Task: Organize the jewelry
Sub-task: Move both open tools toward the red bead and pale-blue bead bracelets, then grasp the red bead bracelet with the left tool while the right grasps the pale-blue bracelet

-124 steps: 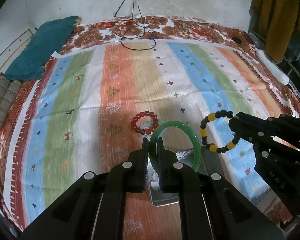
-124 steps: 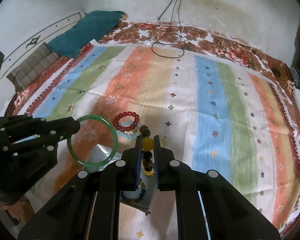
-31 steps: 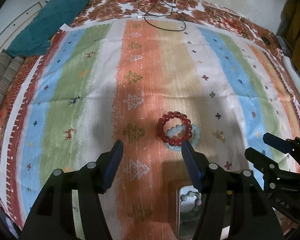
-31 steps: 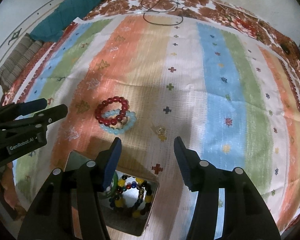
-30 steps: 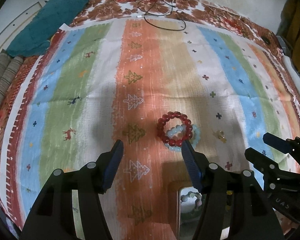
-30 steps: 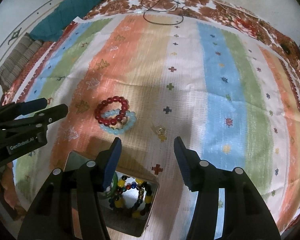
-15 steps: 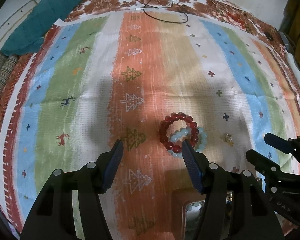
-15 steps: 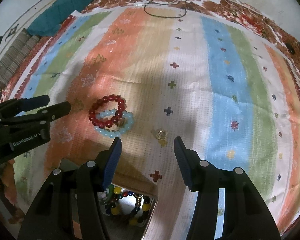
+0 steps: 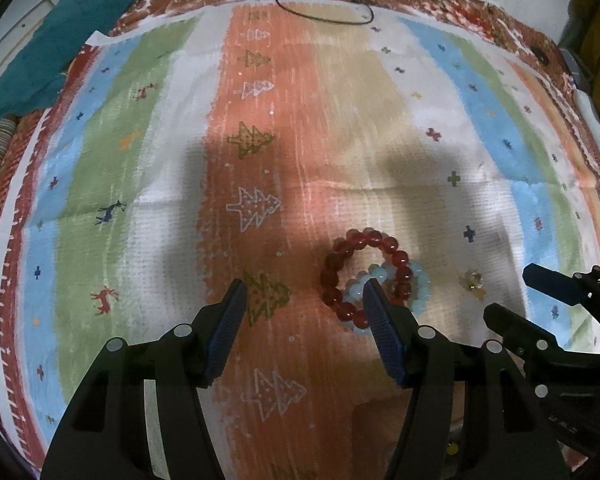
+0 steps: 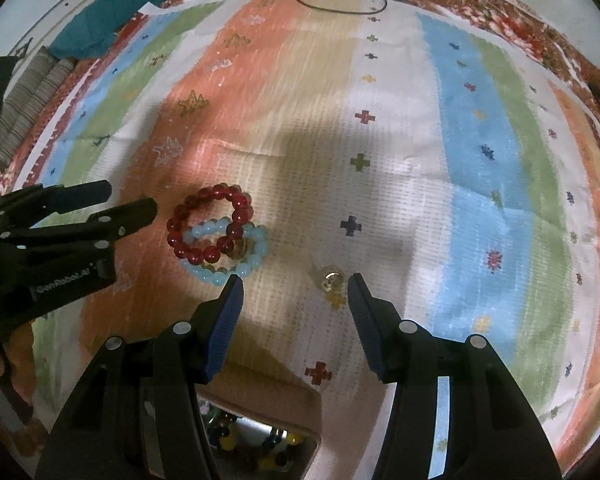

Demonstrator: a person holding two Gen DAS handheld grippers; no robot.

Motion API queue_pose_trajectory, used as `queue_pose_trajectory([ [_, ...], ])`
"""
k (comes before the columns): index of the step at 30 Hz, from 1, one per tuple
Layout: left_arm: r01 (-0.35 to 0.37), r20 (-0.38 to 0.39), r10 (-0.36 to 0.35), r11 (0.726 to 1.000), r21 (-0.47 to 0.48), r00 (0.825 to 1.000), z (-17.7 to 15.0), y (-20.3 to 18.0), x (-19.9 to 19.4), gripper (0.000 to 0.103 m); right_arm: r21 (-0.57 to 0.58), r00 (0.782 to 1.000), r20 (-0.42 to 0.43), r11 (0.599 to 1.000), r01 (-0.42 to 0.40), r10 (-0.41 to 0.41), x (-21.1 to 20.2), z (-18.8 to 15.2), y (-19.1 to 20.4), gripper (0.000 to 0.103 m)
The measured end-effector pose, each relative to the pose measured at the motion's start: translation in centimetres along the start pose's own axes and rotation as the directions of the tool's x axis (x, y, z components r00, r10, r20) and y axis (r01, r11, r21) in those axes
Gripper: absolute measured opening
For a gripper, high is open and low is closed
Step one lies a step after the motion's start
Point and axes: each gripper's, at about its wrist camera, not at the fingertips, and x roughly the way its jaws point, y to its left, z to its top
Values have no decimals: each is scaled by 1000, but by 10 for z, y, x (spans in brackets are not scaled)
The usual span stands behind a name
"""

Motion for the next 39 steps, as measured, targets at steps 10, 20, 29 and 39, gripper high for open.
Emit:
queue_pose_trajectory([
  [10,-1,-42,1,1000,15,999,3,5,24,60,-33,999,-43,999,-8,7,23,14,6,54],
  [20,9,-70,-6,999,31,998,5,6,41,60,-42,997,-82,999,-7,3,44,22,7,54],
  [29,22,-77,-19,999,33,997,8,8,51,61,-44,994,-110,999,-2,-3,61,34,7,54],
  [39,22,-78,-18,998,59,997,12,4,59,61,-65,992,-124,998,0,-8,76,43,12,54],
])
